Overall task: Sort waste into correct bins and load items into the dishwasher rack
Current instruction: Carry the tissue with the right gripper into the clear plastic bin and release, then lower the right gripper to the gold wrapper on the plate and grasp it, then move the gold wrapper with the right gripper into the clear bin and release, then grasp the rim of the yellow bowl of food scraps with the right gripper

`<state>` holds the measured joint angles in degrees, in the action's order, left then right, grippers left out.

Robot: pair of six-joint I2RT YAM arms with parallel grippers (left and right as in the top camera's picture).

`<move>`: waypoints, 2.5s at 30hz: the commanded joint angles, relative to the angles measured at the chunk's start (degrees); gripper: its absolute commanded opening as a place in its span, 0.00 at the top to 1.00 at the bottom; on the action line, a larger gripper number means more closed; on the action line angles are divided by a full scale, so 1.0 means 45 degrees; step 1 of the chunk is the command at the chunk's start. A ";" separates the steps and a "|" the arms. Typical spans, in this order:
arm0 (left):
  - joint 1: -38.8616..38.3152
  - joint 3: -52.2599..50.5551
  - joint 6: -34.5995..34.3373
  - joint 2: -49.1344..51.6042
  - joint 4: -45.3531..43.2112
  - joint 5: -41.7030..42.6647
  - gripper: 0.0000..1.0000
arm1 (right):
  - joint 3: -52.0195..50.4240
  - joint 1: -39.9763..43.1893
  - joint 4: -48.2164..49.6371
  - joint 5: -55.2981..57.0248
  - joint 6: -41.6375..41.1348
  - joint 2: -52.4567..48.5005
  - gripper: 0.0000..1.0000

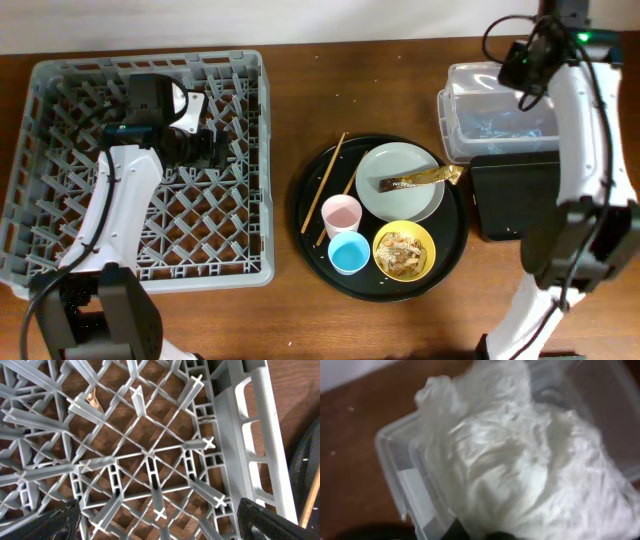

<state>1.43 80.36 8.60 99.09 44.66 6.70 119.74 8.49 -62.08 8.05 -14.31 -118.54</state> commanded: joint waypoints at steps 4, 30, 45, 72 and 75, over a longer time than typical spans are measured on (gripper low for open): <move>-0.0029 0.0228 0.0117 0.0073 0.0000 0.0131 0.01 | 0.0685 -0.0049 -0.0806 -0.1758 0.0112 -0.0325 0.04; -0.0029 0.0228 0.0117 0.0073 0.0000 0.0131 0.01 | -0.9156 -0.5042 0.2919 -0.0199 -0.3861 0.1039 0.63; -0.0029 0.0228 0.0117 0.0073 0.0000 0.0131 0.01 | -0.5935 -0.5051 -0.2322 -0.0976 -0.5430 0.1253 0.13; -0.0034 0.0228 0.0117 0.0073 0.0000 0.0131 0.01 | -0.1171 -0.1039 -0.0282 0.1078 -0.4561 0.2079 0.96; -0.0029 0.0228 0.0117 0.0073 0.0000 0.0131 0.01 | -0.1171 -0.0019 0.0816 0.0602 -0.4935 0.0607 0.90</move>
<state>1.43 80.40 8.60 99.13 44.82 6.70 115.07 6.83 -60.84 11.27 -33.32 -110.91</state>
